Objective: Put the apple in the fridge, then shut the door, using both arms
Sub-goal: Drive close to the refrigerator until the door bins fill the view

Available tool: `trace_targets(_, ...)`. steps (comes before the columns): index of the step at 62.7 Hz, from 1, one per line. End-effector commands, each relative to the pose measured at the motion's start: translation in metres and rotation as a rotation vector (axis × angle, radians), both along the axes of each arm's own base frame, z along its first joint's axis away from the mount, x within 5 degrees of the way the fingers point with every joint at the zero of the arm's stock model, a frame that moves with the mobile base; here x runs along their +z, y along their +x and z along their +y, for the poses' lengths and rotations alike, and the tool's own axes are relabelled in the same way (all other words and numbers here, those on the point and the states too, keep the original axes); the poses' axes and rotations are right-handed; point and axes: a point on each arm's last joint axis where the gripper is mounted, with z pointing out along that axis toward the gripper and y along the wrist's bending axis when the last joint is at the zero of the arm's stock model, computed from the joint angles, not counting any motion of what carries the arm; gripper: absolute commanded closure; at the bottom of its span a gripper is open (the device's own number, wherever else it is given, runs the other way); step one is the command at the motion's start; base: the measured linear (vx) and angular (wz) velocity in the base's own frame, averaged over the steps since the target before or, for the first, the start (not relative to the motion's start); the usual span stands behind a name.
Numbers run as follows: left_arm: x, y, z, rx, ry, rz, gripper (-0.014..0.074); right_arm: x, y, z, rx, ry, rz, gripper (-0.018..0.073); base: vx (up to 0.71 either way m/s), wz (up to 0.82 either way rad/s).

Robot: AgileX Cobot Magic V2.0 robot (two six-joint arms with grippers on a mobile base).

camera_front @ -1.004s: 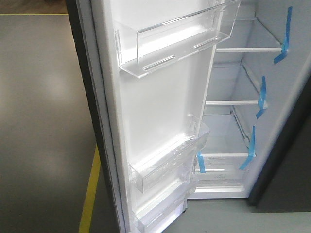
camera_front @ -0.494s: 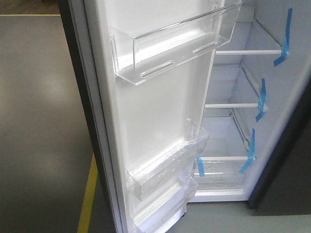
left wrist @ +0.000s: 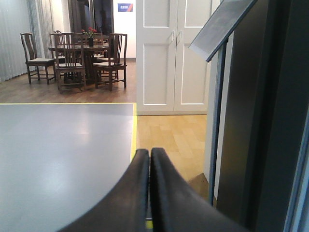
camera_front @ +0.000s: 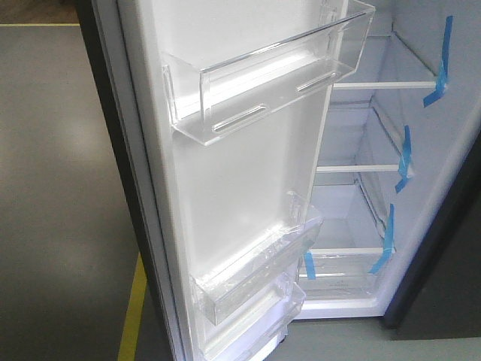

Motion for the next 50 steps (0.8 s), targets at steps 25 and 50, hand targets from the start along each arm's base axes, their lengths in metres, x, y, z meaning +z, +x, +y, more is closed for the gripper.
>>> trace_targets(25,0.0004,-0.0007,0.0004,0.004,-0.006,-0.069,0.0603,0.0138,0.0022,0.0009,-0.007,0.048,-0.069,0.0204,0.03,-0.02)
trace_targets(50,0.0004,-0.0007,0.0004,0.004,-0.006,-0.069,0.0603,0.0138,0.0022,0.0009,-0.007,0.048,-0.069,0.0204,0.0,0.0)
